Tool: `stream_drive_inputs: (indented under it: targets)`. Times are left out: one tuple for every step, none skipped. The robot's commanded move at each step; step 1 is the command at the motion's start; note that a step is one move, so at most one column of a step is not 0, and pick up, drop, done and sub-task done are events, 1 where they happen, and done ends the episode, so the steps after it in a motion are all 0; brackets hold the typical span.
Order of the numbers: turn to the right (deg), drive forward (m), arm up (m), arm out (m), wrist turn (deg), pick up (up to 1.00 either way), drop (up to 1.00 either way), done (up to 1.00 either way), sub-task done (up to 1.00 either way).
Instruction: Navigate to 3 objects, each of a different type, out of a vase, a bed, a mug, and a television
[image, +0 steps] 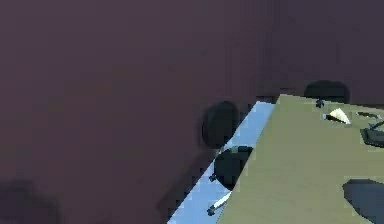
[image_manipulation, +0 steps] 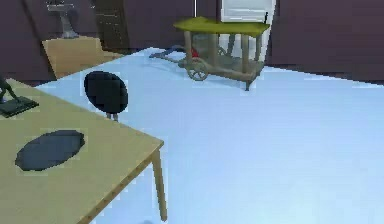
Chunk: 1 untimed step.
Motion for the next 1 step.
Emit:
stream_drive_inputs:
  targets:
    - [45.0, 0.0, 0.0, 0.0, 0.0, 0.0, 0.0, 0.0, 0.0]
